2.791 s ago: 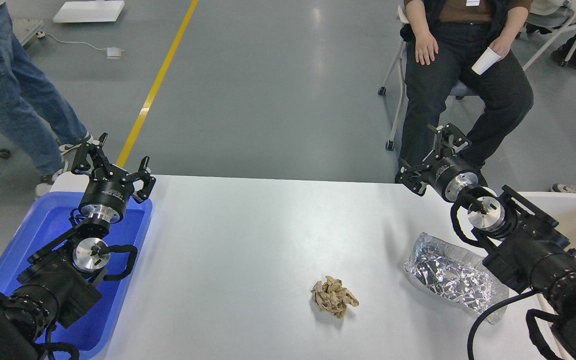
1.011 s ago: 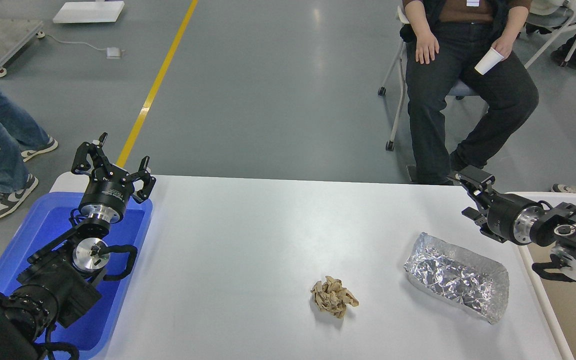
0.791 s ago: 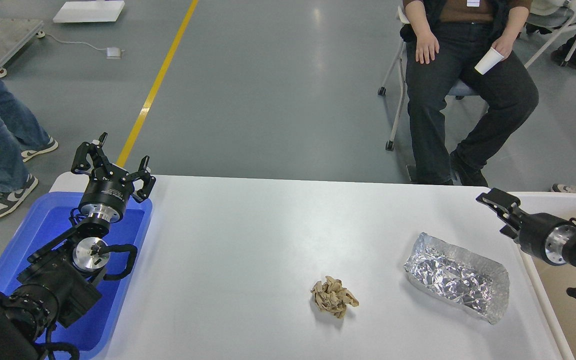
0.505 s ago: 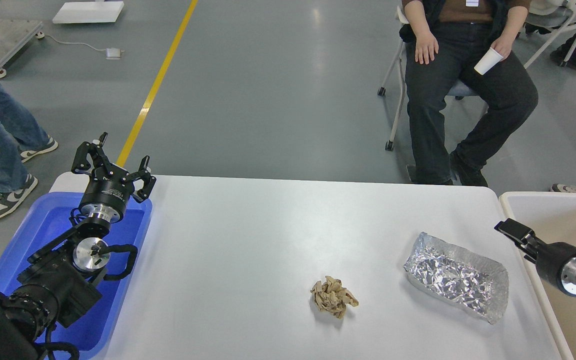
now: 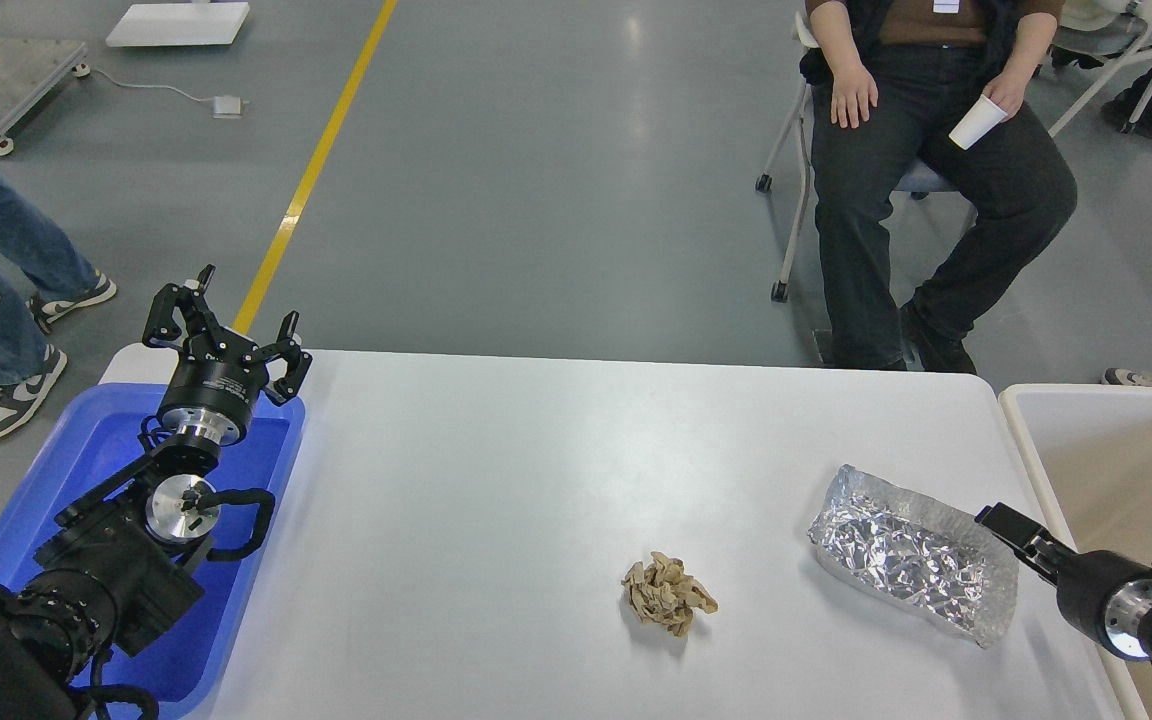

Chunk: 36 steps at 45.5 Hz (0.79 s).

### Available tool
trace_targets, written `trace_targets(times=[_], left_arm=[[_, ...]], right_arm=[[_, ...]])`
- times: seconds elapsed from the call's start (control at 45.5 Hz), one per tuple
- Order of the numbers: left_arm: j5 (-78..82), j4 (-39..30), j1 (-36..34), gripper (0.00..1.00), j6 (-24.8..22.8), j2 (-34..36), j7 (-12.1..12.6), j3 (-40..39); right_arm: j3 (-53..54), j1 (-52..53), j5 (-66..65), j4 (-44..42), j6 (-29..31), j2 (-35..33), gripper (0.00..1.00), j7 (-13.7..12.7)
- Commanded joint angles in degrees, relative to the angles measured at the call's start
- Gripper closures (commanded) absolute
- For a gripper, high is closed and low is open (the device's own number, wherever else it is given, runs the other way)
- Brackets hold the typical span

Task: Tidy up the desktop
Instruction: 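Lower the right gripper onto the silver foil wrapper's near edge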

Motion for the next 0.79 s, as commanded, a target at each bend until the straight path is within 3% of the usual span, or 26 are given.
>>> trace_targets(times=[0.0,0.484,0.769], left_arm=[[0.0,0.0,0.1,0.0,0.1,0.0,0.0,0.0],[0.0,0.0,0.1,0.0,0.1,0.0,0.0,0.0],[0.0,0.0,0.1,0.0,0.1,0.0,0.0,0.0]], right_arm=[[-2.4,-1.9,-2.9,-2.3,-0.7,0.4,0.0,1.6],[-3.9,-2.7,-3.7,-14.0,2.3,7.4,0.0,2.0],[-4.1,-2.6,-3.8,-16.2,3.3,11.3,0.0,2.0]])
